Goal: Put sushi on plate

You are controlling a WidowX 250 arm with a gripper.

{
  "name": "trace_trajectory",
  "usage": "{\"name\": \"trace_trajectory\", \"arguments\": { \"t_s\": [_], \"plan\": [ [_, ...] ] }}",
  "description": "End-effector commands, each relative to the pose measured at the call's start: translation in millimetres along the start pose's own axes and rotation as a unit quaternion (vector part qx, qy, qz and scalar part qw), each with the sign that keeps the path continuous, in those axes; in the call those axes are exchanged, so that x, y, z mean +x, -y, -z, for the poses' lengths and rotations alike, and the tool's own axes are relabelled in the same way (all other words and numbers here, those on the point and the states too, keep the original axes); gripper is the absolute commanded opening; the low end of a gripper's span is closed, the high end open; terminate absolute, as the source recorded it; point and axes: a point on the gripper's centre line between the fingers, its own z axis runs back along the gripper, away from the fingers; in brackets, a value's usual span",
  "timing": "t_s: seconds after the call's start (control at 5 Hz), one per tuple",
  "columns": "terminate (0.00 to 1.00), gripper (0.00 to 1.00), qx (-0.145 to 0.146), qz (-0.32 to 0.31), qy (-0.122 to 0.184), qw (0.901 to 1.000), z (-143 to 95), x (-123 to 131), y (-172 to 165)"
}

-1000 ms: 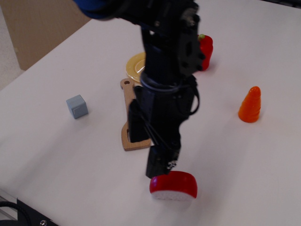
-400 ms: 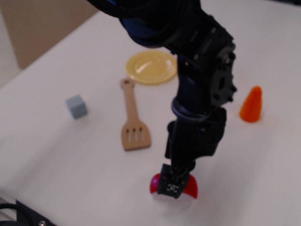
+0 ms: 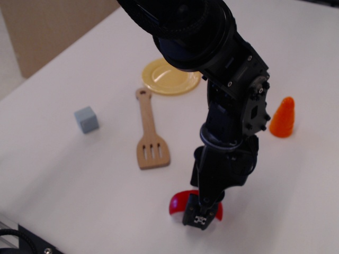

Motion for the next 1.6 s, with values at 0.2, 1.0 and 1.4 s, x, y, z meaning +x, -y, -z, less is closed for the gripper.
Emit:
{"name": "trace_trajectory", "arguments": {
  "t_s": [0.2, 1.0, 1.4],
  "plan": [
    [0.00, 0.00, 0.037, -0.132, 0.033, 0.9900, -22.1, -28.2, -18.5],
    [0.00, 0.00, 0.079, -0.501, 0.099, 0.8559, -57.5, -89.3, -115.7],
    [0.00, 0.00, 0.063, -0.552, 0.093, 0.8261, -53.9, -87.6, -157.4]
  ]
}}
